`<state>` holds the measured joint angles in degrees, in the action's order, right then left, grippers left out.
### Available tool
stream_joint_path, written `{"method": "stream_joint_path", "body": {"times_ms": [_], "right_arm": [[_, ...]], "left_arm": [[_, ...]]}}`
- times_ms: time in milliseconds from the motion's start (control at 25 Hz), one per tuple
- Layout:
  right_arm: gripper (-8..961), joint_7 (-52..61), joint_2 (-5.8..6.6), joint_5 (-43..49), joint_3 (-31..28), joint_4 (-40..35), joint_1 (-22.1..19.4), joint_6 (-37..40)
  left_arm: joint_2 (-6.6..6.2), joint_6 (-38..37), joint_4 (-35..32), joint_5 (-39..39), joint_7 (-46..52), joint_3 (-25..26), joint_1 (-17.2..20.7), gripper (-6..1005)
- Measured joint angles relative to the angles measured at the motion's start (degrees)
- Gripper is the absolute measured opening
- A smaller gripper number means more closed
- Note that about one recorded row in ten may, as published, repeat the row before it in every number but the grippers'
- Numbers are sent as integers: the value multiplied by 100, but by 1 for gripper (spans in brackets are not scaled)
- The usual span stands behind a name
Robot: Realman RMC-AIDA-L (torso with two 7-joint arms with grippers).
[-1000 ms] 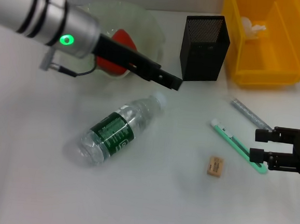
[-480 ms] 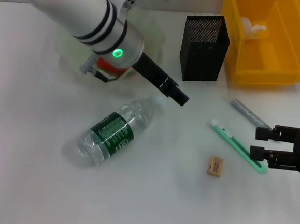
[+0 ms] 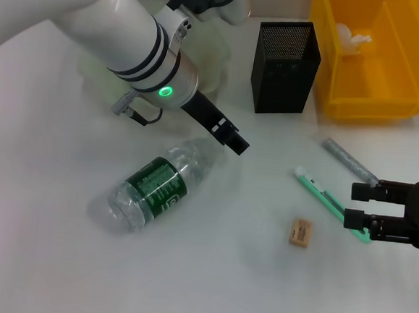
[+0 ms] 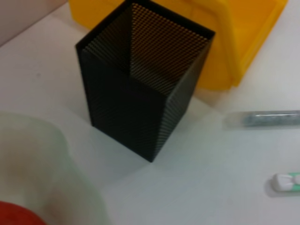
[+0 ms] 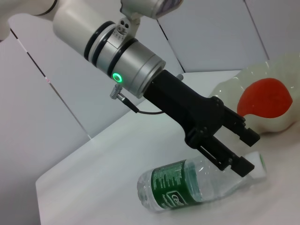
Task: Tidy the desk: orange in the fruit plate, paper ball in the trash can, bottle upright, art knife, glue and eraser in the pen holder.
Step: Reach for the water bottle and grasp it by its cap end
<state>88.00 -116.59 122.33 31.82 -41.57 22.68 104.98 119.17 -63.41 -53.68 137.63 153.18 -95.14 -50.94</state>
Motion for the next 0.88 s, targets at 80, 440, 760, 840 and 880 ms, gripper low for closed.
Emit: {"method": "stream_joint_path", "body": {"times_ms": [80,440,760,840,880], "right_arm": [[715,-2,-8,2,10,5,-1,-2],[716,-11,-9,-5,-25,20,-1,-4],[716,-19,-24,-17,-27,36,48,-44],[716,-20,-25,-17,-27,91,59,-85],[716,-20,-24,-17,-27,108,64,-102]], "left_arm": [[0,55,11,97,92,-42,19,780],[1,218,83,183,153,-296,130,774],[1,395,143,141,156,-491,183,769],[0,509,155,133,158,-578,212,768],[0,540,158,130,158,-602,218,767]]}}
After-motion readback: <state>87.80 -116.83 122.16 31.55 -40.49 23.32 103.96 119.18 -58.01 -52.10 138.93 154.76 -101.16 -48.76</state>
